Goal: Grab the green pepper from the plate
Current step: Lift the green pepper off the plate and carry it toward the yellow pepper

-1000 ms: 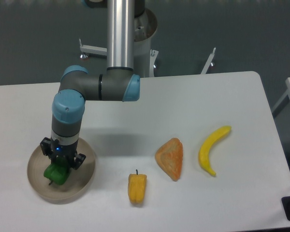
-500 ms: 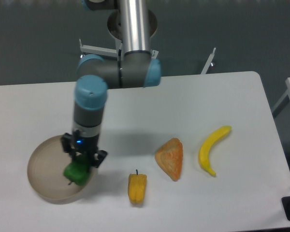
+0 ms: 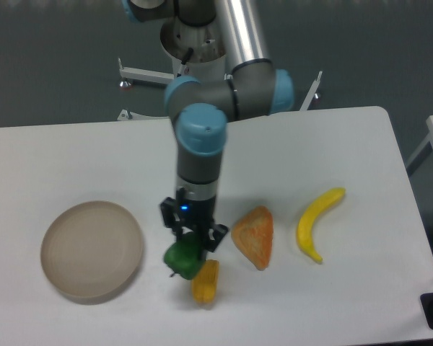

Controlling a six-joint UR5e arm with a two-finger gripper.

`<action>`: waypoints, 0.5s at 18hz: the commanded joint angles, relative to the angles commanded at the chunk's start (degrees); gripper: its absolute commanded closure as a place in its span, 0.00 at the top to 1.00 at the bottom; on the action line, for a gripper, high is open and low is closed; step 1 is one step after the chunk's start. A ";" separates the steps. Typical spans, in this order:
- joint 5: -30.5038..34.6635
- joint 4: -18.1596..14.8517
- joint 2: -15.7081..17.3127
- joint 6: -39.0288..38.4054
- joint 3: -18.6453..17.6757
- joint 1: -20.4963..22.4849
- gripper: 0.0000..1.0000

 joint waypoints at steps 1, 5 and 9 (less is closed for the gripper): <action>-0.09 0.00 -0.18 1.05 0.26 0.44 0.33; 0.26 -0.09 -0.36 2.91 1.14 1.85 0.33; 0.97 -0.09 -0.79 2.91 1.41 1.94 0.33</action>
